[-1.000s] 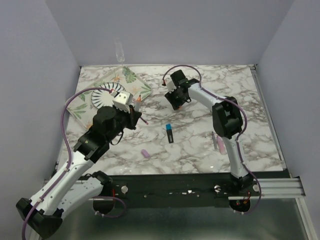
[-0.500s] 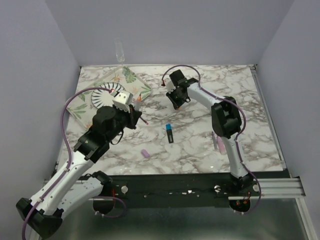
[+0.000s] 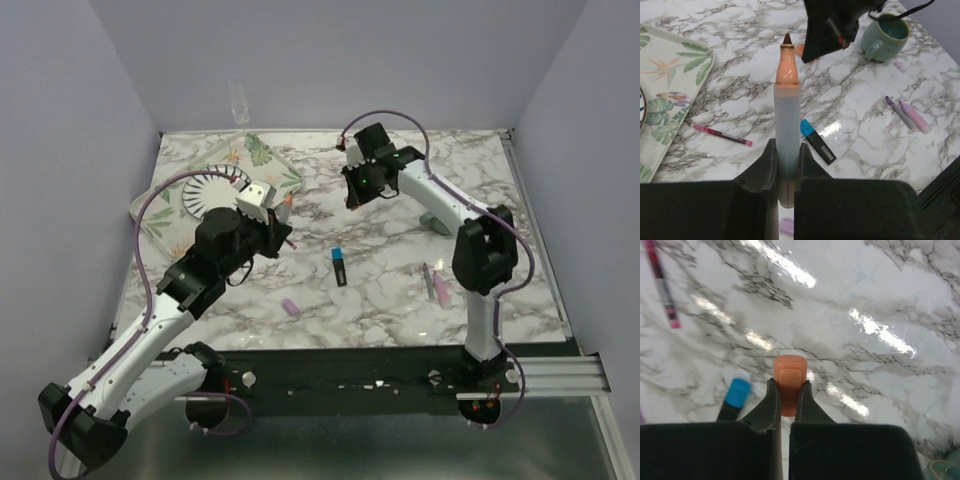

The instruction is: Insert the pens into the pen caps

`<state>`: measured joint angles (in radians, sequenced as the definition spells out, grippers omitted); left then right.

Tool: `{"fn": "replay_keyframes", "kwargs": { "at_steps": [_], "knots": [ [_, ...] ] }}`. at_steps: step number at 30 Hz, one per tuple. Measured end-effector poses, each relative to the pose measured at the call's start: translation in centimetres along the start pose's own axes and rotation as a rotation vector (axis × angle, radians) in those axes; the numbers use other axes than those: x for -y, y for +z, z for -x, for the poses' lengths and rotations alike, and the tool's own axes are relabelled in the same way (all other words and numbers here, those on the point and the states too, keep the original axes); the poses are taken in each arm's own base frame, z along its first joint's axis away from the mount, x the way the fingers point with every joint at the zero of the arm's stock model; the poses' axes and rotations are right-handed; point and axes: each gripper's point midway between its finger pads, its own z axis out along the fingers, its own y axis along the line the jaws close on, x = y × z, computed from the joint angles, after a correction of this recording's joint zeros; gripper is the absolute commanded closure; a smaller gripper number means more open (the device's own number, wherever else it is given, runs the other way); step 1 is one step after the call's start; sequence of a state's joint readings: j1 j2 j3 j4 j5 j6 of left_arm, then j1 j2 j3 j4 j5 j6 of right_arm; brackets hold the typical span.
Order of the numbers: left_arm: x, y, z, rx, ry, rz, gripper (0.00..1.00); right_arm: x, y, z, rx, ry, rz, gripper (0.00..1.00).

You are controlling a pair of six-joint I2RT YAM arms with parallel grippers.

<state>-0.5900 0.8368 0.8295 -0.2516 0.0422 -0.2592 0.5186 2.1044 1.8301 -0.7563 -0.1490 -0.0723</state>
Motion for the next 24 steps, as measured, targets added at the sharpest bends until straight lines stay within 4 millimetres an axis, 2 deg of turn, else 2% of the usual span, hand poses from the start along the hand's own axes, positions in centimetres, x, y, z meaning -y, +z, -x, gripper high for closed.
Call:
{"fn": "replay_keyframes", "kwargs": {
  "at_steps": [1, 2, 3, 4, 6, 11, 17, 20, 21, 24],
  "knots": [
    [0.0, 0.2, -0.2, -0.009, 0.001, 0.001, 1.0, -0.8, -2.5, 1.2, 0.055, 0.02, 0.021, 0.99],
    [-0.1, 0.4, -0.4, -0.017, 0.001, 0.001, 1.0, -1.2, -3.5, 1.8, 0.081, 0.027, 0.03, 0.99],
    [-0.1, 0.5, -0.6, -0.023, 0.002, 0.001, 1.0, -1.8, -5.7, 3.0, 0.141, 0.042, 0.047, 0.99],
    [-0.1, 0.7, -0.7, -0.031, 0.004, 0.003, 1.0, -2.2, -6.8, 3.5, 0.172, 0.052, 0.058, 0.99],
    [-0.2, 0.9, -1.1, -0.044, 0.006, 0.006, 1.0, -3.5, -10.8, 4.8, 0.268, 0.085, 0.094, 0.99],
    [-0.2, 2.1, -2.0, -0.102, 0.001, 0.002, 1.0, -5.8, -16.3, 6.5, 0.43, 0.235, 0.182, 0.99],
    [-0.2, 2.9, -2.6, -0.14, -0.007, 0.003, 1.0, -9.0, -20.4, 8.0, 0.579, 0.463, 0.33, 0.99],
    [-0.1, 2.9, -2.4, -0.136, -0.011, 0.0, 1.0, -11.6, -20.9, 8.3, 0.594, 0.511, 0.399, 0.99],
    [0.0, 2.8, -2.4, -0.134, -0.012, -0.004, 1.0, -13.0, -20.8, 8.5, 0.595, 0.516, 0.427, 0.99],
    [0.4, 2.6, -1.9, -0.117, -0.018, -0.023, 1.0, -15.2, -20.8, 9.2, 0.612, 0.552, 0.464, 0.99]
  ]
}}
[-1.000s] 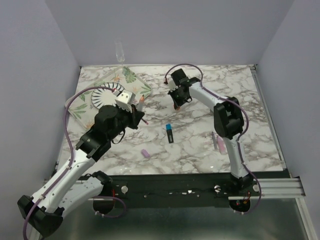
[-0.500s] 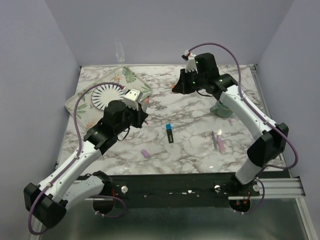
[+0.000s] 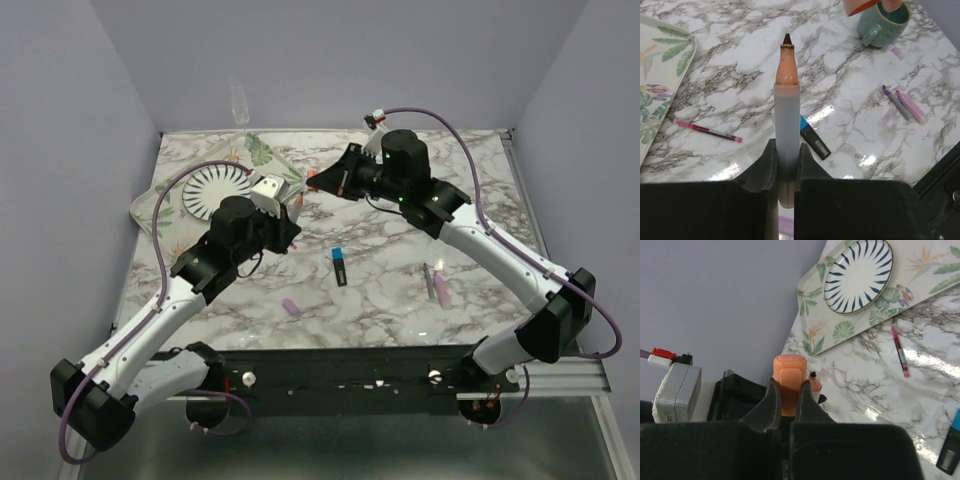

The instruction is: Insert the pens into the pen caps

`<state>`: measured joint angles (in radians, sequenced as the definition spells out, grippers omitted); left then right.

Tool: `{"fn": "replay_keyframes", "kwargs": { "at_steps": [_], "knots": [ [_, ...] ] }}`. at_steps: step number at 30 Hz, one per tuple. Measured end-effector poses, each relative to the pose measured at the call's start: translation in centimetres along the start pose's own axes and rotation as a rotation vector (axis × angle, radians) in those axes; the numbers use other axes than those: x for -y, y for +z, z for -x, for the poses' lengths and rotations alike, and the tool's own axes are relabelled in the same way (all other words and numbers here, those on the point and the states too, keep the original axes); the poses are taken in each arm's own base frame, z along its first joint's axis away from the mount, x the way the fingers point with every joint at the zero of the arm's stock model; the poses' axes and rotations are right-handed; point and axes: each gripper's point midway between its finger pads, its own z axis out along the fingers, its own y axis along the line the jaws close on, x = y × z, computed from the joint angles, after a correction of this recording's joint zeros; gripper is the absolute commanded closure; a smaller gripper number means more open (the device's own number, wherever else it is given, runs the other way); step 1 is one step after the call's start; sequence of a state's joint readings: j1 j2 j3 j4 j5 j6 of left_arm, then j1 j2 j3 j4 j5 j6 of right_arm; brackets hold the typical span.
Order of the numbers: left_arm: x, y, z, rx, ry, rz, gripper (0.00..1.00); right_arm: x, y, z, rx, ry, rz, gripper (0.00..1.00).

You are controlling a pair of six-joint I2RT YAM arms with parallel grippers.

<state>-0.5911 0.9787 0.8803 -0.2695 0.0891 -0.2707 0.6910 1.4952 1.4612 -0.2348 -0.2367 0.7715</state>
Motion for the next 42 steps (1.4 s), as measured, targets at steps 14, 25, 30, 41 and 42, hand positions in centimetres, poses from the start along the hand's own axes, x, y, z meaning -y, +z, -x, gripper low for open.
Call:
{"fn": "replay_keyframes", "kwargs": {
  "at_steps": [14, 25, 30, 41, 42],
  "knots": [
    [0.8, -1.1, 1.5, 0.065, 0.0, -0.034, 1.0, 0.0, 2.4, 0.7, 0.102, 0.054, -0.046, 0.99],
    [0.8, -1.1, 1.5, 0.066, 0.0, -0.034, 1.0, -0.3, 2.7, 0.1, 0.098, 0.043, -0.047, 0.99],
    [0.8, -1.1, 1.5, 0.066, 0.0, -0.034, 1.0, -0.6, 2.9, -0.2, 0.09, 0.04, -0.045, 0.99],
    [0.9, -1.3, 1.8, 0.077, 0.001, -0.036, 1.0, -0.9, 3.1, -0.8, 0.096, 0.013, -0.056, 0.99],
    [0.9, -1.3, 1.8, 0.077, 0.001, -0.036, 1.0, -0.9, 3.1, -0.8, 0.098, 0.01, -0.058, 0.99]
  ]
}}
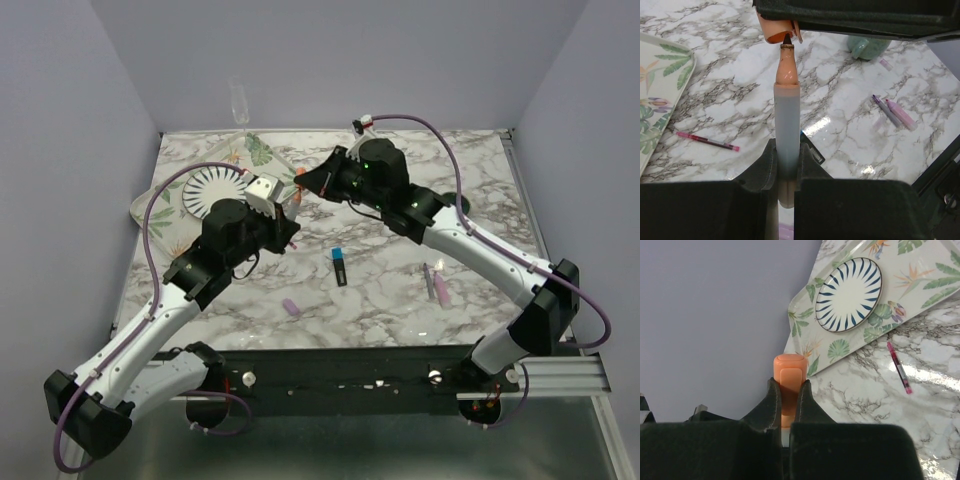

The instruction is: Insert the pens into the pen caps

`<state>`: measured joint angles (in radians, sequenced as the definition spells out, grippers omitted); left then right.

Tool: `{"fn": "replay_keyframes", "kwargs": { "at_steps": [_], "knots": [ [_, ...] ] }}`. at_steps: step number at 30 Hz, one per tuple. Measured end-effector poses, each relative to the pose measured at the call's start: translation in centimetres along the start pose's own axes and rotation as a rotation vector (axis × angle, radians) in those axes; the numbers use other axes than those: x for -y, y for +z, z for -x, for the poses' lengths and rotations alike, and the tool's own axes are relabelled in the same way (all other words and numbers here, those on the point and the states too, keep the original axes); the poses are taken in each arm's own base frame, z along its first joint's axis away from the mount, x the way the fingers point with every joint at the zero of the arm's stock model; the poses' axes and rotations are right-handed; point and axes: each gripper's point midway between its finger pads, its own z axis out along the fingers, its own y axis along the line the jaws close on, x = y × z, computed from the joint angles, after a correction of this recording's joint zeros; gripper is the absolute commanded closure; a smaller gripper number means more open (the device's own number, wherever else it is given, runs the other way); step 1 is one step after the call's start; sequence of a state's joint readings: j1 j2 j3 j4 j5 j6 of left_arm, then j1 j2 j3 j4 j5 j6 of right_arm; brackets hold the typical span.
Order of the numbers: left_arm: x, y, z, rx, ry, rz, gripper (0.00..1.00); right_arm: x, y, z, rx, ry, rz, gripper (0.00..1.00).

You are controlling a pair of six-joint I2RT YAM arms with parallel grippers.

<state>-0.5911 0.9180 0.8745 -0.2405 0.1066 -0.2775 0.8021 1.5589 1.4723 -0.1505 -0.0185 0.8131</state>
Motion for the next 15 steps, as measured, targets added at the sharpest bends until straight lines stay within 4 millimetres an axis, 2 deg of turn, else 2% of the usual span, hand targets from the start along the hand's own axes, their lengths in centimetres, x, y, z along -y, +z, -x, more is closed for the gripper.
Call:
{"fn": "replay_keyframes", "kwargs": {
  "at_steps": [5, 15],
  "knots": [
    [-0.1, 0.0, 0.0, 0.001, -0.005, 0.004, 1.0, -0.6, 0.0, -0.9, 0.009, -0.018, -0.011, 0.99],
    [-0.1, -0.6, -0.8, -0.019, -0.029, 0.011, 1.0, -0.6, -0.4, -2.0, 0.105, -0.059, -0.088, 0.99]
  ]
}}
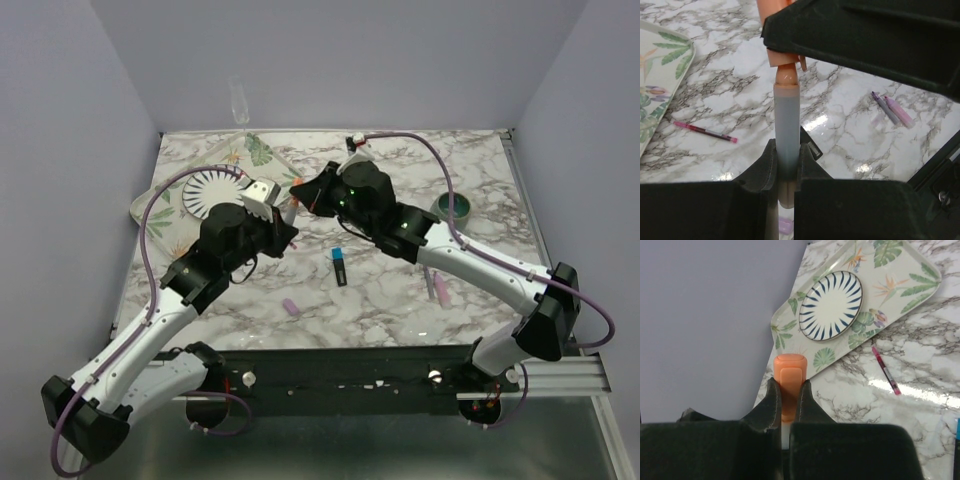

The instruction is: Insert the pens into the pen caps

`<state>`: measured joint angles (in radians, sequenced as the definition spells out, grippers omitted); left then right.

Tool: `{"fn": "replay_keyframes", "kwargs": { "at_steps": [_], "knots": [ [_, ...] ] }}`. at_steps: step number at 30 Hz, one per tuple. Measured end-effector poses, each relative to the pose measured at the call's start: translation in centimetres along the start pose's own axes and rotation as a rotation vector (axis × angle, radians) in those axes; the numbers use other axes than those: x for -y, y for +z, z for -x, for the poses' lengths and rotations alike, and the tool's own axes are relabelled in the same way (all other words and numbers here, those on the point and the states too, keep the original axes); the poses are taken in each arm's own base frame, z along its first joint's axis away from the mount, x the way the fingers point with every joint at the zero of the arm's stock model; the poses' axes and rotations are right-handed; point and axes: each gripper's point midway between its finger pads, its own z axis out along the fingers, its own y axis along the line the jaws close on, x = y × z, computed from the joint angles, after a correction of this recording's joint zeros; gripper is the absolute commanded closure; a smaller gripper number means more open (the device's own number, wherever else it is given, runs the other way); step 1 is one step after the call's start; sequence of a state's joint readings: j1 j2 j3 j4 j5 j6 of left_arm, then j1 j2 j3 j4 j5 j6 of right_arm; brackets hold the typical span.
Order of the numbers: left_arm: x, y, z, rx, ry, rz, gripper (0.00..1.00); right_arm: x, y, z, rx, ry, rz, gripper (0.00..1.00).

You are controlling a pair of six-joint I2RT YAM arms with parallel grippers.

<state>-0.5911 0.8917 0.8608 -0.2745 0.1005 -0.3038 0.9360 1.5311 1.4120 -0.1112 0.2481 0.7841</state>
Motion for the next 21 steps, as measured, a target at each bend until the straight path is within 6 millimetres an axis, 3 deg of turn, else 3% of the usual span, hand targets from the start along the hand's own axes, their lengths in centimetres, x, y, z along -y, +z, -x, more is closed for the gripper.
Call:
{"fn": "replay_keyframes", "kwargs": {
  "at_steps": [4, 21],
  "knots": [
    [-0.2, -0.5, 0.2, 0.015, -0.011, 0.012, 1.0, -0.3, -0.2, -1.2, 0.002, -0.01, -0.011, 0.99],
    [0.0, -0.9, 0.5, 0.032, -0.025, 0.013, 1.0, -1.2, -1.0, -1.8, 0.042, -0.044, -0.025, 0.99]
  ]
}}
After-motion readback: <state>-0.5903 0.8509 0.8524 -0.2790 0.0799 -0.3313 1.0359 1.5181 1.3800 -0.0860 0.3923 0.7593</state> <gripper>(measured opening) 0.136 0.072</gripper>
